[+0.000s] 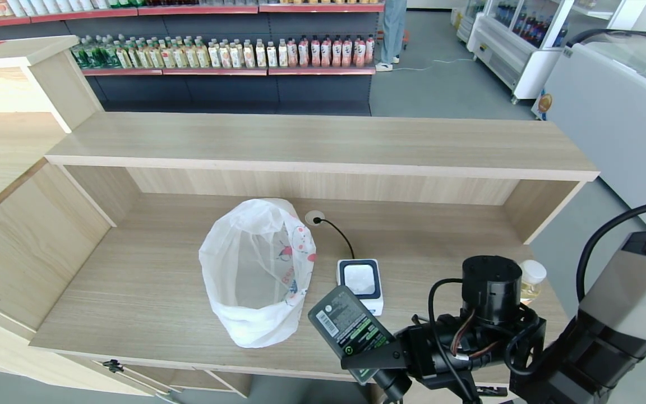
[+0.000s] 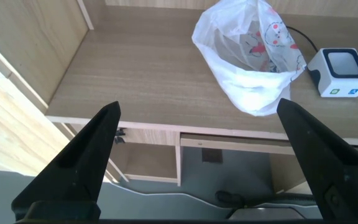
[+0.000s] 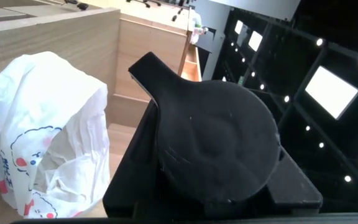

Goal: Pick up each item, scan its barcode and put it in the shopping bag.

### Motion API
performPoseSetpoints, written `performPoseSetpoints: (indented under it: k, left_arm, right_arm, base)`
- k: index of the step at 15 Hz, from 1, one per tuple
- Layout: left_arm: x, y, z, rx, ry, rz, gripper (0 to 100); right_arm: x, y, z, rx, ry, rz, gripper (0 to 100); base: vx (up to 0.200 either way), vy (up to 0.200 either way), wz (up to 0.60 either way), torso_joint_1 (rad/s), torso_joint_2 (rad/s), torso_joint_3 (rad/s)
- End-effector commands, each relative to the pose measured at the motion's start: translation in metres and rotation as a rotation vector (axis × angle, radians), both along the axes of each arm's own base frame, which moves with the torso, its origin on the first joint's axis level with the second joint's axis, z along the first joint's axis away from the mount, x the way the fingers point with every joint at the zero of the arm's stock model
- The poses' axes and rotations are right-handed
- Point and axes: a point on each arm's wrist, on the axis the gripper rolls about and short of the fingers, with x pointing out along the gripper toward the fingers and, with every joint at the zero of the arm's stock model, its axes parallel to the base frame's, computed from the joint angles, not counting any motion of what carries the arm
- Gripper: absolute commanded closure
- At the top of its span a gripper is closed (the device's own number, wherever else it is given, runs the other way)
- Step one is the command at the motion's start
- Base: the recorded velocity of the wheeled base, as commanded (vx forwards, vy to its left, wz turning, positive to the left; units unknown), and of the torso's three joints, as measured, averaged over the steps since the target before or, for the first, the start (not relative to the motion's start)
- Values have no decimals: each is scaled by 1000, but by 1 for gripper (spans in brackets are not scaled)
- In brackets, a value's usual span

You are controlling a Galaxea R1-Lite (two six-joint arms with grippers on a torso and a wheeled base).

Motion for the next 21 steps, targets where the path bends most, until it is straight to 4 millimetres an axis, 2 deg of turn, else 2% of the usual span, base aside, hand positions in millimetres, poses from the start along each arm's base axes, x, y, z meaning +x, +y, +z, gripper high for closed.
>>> performPoseSetpoints:
  k: [1,10,12,14,15,16,18,19,20,21]
  left_arm:
    - [0,0,0,0,0,0,0]
    - [0,0,0,0,0,0,0]
    - [0,0,0,0,0,0,0]
    - [0,0,0,0,0,0,0]
    - [0,0,0,0,0,0,0]
    - [0,0,0,0,0,0,0]
    - [0,0,0,0,0,0,0]
    - [0,0,0,0,0,0,0]
    - [0,0,0,0,0,0,0]
    - [0,0,0,0,0,0,0]
  right_arm:
    - [-1,0,2,3,-5,4,100]
    - [-7,-7,8,2,5,-7,100]
    - [-9,-7,22,15,131,-22,100]
    - [-17,-15,57,66,307,-60,100]
    - [-19,-30,76,110,365,-159,100]
    - [-27,-64,98,229,472,-435,100]
    - [-40,-96,127,451,543,-734,100]
    - [-44,-113,132,508,614,-838,100]
    - [-48,-116,126,488,842,-838,100]
    - [-51,-117,124,480,992,-819,100]
  base:
    - [0,0,0,0,0,0]
    - [0,0,0,0,0,0]
    - [0,0,0,0,0,0]
    - [0,0,0,0,0,0]
    - [0,0,0,0,0,0]
    - [0,0,0,0,0,0]
    - [0,0,0,0,0,0]
    - [0,0,0,0,0,0]
    - [0,0,0,0,0,0]
    - [0,0,0,0,0,0]
